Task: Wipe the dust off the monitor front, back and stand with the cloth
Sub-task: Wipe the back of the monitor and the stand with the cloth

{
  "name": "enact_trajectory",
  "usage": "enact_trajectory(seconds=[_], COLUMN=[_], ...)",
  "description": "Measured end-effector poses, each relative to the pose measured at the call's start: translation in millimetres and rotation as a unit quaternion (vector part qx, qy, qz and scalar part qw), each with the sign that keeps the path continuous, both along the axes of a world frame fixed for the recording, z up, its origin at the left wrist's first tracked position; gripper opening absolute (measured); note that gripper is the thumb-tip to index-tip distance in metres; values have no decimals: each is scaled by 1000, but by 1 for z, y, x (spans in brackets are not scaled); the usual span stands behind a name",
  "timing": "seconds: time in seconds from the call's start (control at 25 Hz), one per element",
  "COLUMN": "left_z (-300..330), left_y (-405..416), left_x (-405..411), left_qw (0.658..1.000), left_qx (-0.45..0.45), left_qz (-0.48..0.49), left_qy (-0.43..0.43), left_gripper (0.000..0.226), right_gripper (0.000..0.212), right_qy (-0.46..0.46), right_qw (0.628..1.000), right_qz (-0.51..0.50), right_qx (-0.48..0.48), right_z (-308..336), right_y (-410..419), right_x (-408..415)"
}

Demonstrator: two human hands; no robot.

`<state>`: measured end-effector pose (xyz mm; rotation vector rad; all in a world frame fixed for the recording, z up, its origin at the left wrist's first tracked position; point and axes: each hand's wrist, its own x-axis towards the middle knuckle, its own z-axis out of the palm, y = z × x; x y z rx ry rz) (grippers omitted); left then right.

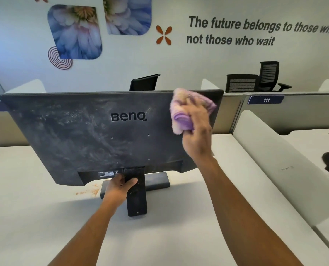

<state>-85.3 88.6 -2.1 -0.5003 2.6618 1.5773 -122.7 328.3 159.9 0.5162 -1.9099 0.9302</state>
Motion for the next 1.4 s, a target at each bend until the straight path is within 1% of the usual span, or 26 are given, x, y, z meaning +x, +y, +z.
enact_trajectory(seconds=[0.04, 0.08, 0.12, 0.16, 0.24, 0.32, 0.36, 0.4, 0.48, 0.52, 0.68, 0.76, 0.8, 0.88, 0.92, 0.96, 1.0, 1.04, 1.08, 1.12, 1.16, 1.2, 1.24, 1.28, 1.32, 1.4], left_z=[0, 1, 2, 2, 3, 4, 5, 6, 7, 8, 11, 12, 12, 13, 14, 13, 13, 13, 12, 12, 12, 12, 12, 12, 11, 10], left_y=[0, 0, 1, 1, 2, 3, 4, 4, 4, 4, 4, 4, 4, 5, 5, 4, 4, 4, 4, 4, 3, 3, 3, 3, 3, 2], left_x=[0, 1, 2, 2, 2, 3, 4, 4, 5, 6, 7, 7, 7, 8, 9, 9, 9, 9, 9, 9, 8, 8, 8, 8, 8, 8], left_qw=[1000, 1000, 1000, 1000, 1000, 1000, 1000, 1000, 1000, 1000, 1000, 1000, 1000, 1000, 1000, 1000, 1000, 1000, 1000, 1000, 1000, 1000, 1000, 1000, 1000, 1000], left_qx=[-1, -3, -5, -7, -5, -1, -1, -2, -4, -5, -15, -19, -17, -6, -2, 0, 2, 5, 8, 11, 11, 11, 12, 15, 19, 21], left_qz=[-2, -4, -5, -5, -5, -2, -1, 0, 0, -1, 0, -3, -3, -1, -1, -2, -4, -4, -4, -4, -3, -4, -6, -7, -7, -5], left_qy=[-1, -1, -1, 0, -1, 0, 0, -2, -4, -5, -8, -13, -12, -10, -8, -6, -4, -3, -2, -1, -1, -1, -2, -1, -1, -3], left_gripper=[44, 45, 45, 45, 44, 43, 43, 43, 42, 42, 44, 43, 43, 43, 43, 42, 42, 41, 41, 41, 42, 43, 43, 43, 43, 43], right_gripper=[34, 34, 36, 40, 44, 40, 40, 40, 45, 49, 55, 58, 59, 56, 56, 58, 61, 63, 61, 57, 52, 45, 39, 36, 35, 37], right_qy=[16, 38, 63, 87, 111, 73, 34, -15, -102, -122, -97, -86, -102, -155, -163, -157, -141, -115, -74, -21, 26, 44, 27, -12, -54, -108], right_qw=[998, 996, 996, 995, 988, 981, 980, 981, 984, 984, 993, 991, 984, 952, 939, 936, 939, 949, 965, 980, 985, 982, 977, 972, 970, 974], right_qz=[41, 68, 68, 41, -54, -148, -177, -185, -147, -123, -41, 59, 124, 248, 291, 311, 312, 280, 208, 106, -2, -93, -161, -207, -228, -201], right_qx=[33, 34, 8, -32, -94, -101, -82, -53, 14, 33, 58, 78, 83, 90, 77, 40, -21, -90, -143, -170, -172, -159, -137, -108, -73, 0], right_z=[-1, 3, 10, 20, 39, 54, 60, 64, 71, 74, 77, 73, 69, 58, 51, 47, 46, 47, 49, 53, 57, 61, 65, 67, 70, 77], right_y=[0, 3, 10, 20, 49, 75, 83, 88, 84, 77, 17, -21, -37, -60, -64, -61, -52, -38, -21, -1, 20, 40, 57, 70, 77, 76], right_x=[4, 6, 7, 7, 1, -6, -9, -14, -19, -19, -7, 3, 7, 19, 24, 26, 27, 26, 22, 18, 13, 8, 4, 0, -3, -6])
